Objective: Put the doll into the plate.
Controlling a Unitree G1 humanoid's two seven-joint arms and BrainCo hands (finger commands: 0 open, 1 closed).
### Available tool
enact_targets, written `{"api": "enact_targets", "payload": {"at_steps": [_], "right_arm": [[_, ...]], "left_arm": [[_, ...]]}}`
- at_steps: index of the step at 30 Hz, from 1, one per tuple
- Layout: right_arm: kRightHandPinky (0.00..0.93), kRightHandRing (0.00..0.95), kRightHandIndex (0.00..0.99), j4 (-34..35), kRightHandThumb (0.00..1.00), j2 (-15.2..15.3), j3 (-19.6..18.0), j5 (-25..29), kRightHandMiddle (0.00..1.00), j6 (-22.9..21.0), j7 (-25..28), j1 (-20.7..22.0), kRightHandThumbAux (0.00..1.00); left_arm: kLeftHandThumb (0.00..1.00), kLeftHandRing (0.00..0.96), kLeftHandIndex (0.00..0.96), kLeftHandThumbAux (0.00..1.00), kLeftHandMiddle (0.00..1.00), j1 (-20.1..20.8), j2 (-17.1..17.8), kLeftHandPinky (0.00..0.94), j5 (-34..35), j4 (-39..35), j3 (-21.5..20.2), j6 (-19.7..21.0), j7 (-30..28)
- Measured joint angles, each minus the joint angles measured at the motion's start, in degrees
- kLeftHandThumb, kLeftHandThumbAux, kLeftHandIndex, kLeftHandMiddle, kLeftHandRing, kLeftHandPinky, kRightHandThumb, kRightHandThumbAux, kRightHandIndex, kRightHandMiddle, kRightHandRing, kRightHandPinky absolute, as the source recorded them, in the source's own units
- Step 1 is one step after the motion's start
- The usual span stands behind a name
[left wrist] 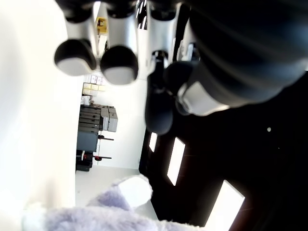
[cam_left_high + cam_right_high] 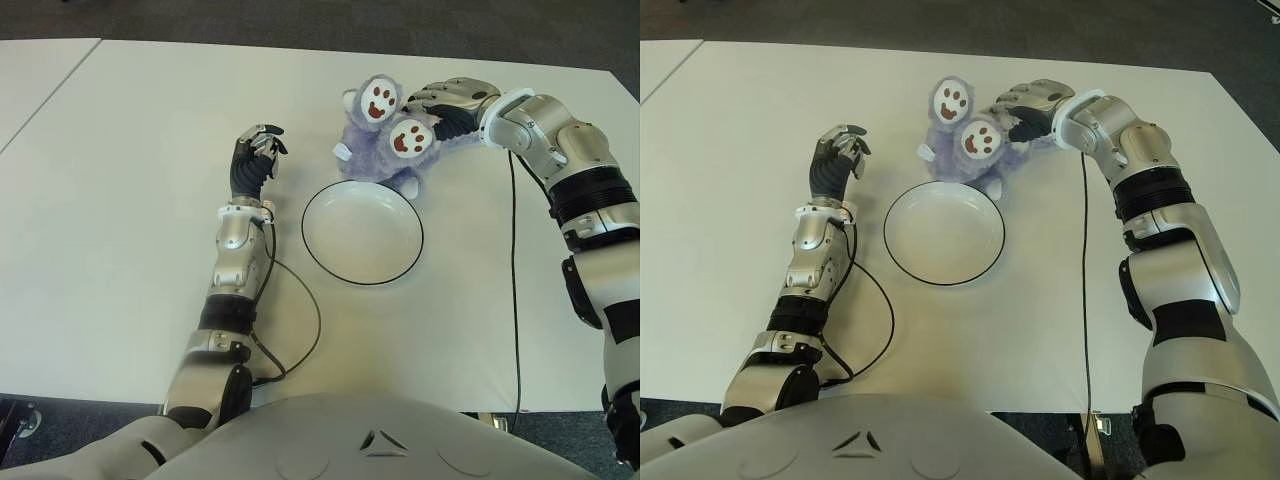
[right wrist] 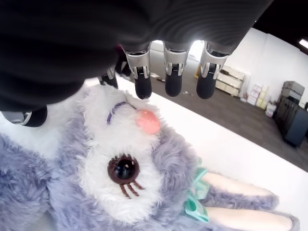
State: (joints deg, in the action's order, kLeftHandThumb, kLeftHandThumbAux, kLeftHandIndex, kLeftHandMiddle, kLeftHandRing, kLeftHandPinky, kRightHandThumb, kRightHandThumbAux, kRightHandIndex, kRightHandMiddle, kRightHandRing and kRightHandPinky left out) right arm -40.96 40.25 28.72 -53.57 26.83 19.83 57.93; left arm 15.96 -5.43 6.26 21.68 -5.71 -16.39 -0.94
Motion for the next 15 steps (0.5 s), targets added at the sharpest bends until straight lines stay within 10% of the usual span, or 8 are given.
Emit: {"api": "enact_targets", "payload": {"at_steps": [15], "right_arm": [[0.0, 0.0, 0.0, -2.69, 0.497, -2.95, -0.16, 6.31, 0.0, -1.76, 7.6, -0.09, 0.122]], "left_arm": [[0.711, 0.889, 0.442, 0.704, 0.882, -0.82, 0.23, 0.884, -0.11, -2.05, 0.22, 0.01, 2.37]]}}
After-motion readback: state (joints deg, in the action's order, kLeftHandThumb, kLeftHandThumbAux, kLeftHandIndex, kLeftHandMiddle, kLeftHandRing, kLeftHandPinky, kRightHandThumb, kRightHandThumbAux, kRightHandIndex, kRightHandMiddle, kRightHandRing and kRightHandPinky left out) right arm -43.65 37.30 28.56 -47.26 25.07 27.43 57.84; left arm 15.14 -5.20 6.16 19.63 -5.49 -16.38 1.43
